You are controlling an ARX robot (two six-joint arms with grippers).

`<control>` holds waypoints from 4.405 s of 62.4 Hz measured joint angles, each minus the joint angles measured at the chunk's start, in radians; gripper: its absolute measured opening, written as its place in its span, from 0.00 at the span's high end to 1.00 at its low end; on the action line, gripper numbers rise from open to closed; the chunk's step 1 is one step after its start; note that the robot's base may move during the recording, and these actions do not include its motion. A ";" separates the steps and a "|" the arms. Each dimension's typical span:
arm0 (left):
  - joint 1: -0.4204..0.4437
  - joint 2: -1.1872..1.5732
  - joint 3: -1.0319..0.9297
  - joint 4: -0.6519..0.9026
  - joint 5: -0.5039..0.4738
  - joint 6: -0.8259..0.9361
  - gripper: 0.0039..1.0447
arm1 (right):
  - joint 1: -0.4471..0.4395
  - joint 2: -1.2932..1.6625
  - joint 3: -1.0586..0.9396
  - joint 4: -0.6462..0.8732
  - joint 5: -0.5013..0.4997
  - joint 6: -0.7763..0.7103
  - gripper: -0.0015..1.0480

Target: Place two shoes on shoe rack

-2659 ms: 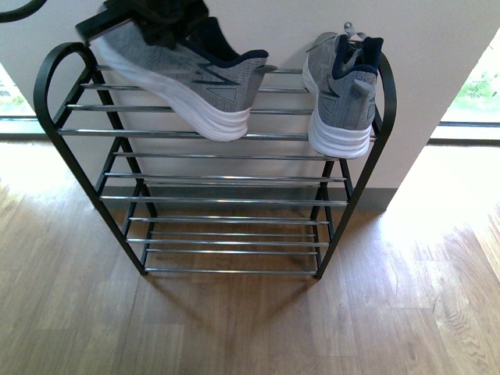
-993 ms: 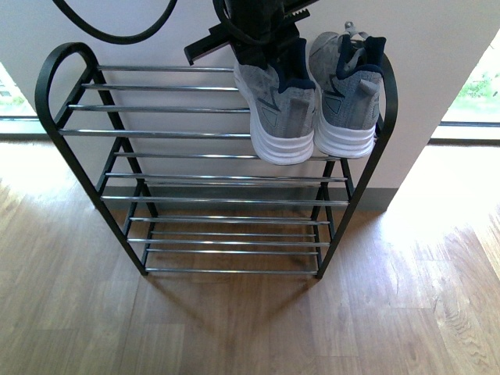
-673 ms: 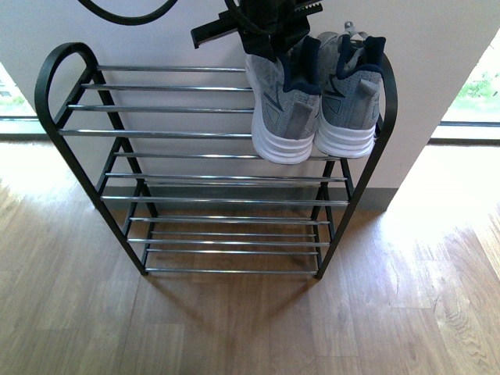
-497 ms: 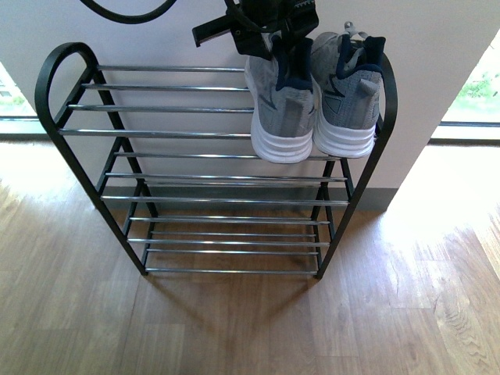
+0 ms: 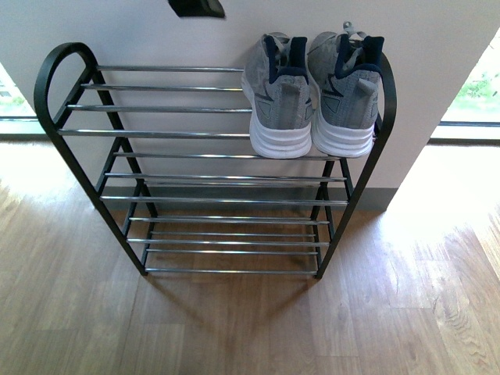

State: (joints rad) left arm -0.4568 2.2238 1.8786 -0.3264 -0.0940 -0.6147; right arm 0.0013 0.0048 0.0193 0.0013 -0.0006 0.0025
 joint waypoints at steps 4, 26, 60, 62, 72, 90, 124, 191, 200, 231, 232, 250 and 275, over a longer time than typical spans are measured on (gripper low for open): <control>0.050 -0.166 -0.184 0.136 -0.121 0.050 0.09 | 0.000 0.000 0.000 0.000 0.000 0.000 0.09; 0.193 -0.579 -1.044 1.146 -0.147 0.562 0.57 | 0.000 0.000 0.000 0.000 0.000 0.000 0.09; 0.347 -0.989 -1.600 1.275 -0.014 0.603 0.99 | 0.000 0.000 0.000 0.000 0.000 0.000 0.09; 0.351 -1.008 -1.617 1.275 -0.009 0.604 0.99 | 0.000 0.000 0.000 0.000 0.000 0.000 0.09; 0.372 -1.104 -1.687 1.248 0.013 0.604 0.99 | 0.000 0.000 0.000 0.000 0.000 0.000 0.09; 0.452 -1.284 -1.811 1.204 0.091 0.605 0.99 | 0.000 0.000 0.000 0.000 0.000 0.000 0.09; 0.453 -1.651 -1.864 0.887 0.094 0.606 0.99 | 0.000 0.000 0.000 0.000 0.000 0.000 0.09; 0.453 -2.169 -1.864 0.348 0.094 0.606 0.99 | 0.000 0.000 0.000 0.000 0.000 0.000 0.09; 0.454 -2.206 -1.864 0.326 0.093 0.607 0.99 | 0.000 0.000 0.000 0.000 0.000 0.000 0.09; 0.454 -2.208 -1.864 0.326 0.094 0.606 0.38 | 0.000 0.000 0.000 0.000 0.000 0.000 0.09; 0.454 -2.208 -1.864 0.326 0.094 0.606 0.35 | 0.000 0.000 0.000 0.000 0.000 0.000 0.09; 0.454 -2.208 -1.864 0.326 0.093 0.608 0.09 | 0.000 0.000 0.000 0.000 0.000 0.000 0.09; 0.454 -2.208 -1.864 0.326 0.094 0.608 0.09 | 0.000 0.000 0.000 0.000 0.000 0.000 0.09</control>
State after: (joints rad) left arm -0.0029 0.0158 0.0143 -0.0002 -0.0002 -0.0067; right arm 0.0013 0.0048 0.0193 0.0013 -0.0002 0.0025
